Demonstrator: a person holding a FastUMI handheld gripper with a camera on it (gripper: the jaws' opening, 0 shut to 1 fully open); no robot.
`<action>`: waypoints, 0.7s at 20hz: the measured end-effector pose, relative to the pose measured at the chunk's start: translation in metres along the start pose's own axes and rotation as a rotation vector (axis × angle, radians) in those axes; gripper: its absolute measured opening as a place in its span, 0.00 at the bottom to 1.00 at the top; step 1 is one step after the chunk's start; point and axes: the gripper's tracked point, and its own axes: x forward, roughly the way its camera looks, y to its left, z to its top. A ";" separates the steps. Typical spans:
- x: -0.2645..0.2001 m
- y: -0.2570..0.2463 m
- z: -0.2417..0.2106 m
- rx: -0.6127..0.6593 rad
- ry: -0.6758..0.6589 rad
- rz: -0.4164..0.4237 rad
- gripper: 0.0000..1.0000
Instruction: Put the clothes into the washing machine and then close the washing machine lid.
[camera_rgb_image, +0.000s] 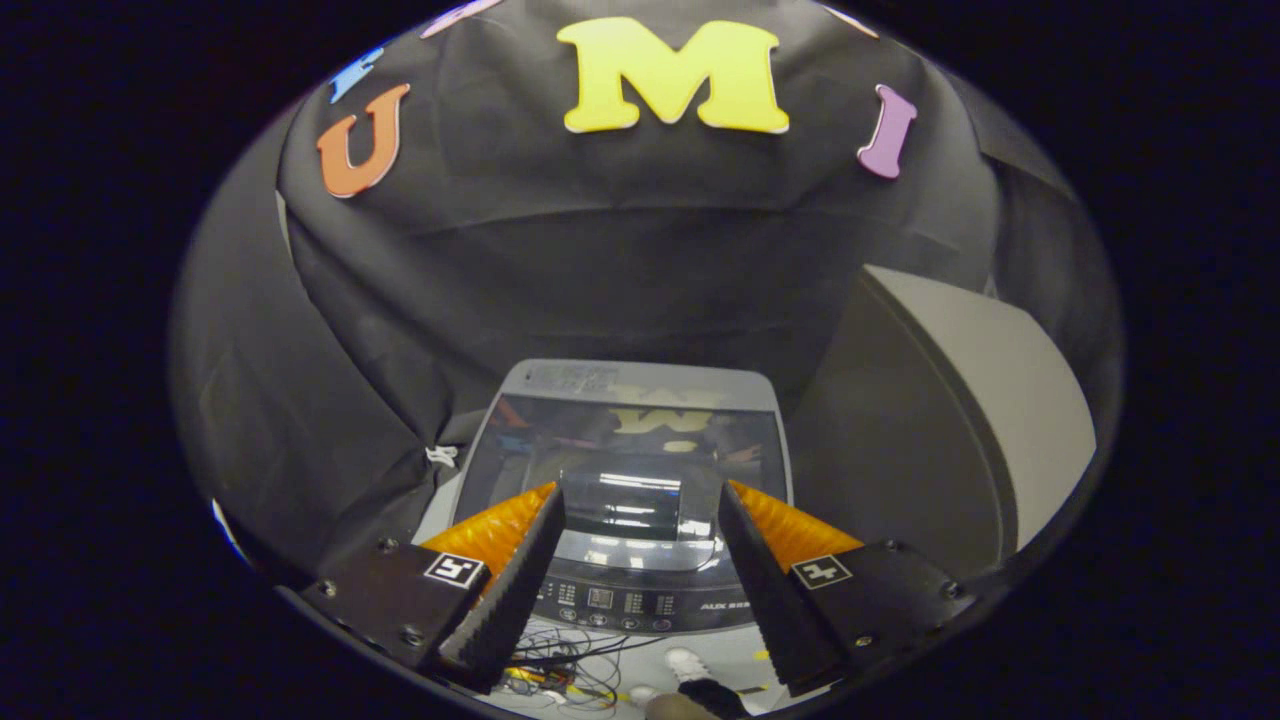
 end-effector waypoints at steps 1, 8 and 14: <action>-0.013 -0.001 0.006 -0.002 -0.036 0.010 0.97; -0.159 -0.039 0.047 -0.013 -0.374 0.076 0.97; -0.270 -0.127 0.033 0.019 -0.558 0.025 0.98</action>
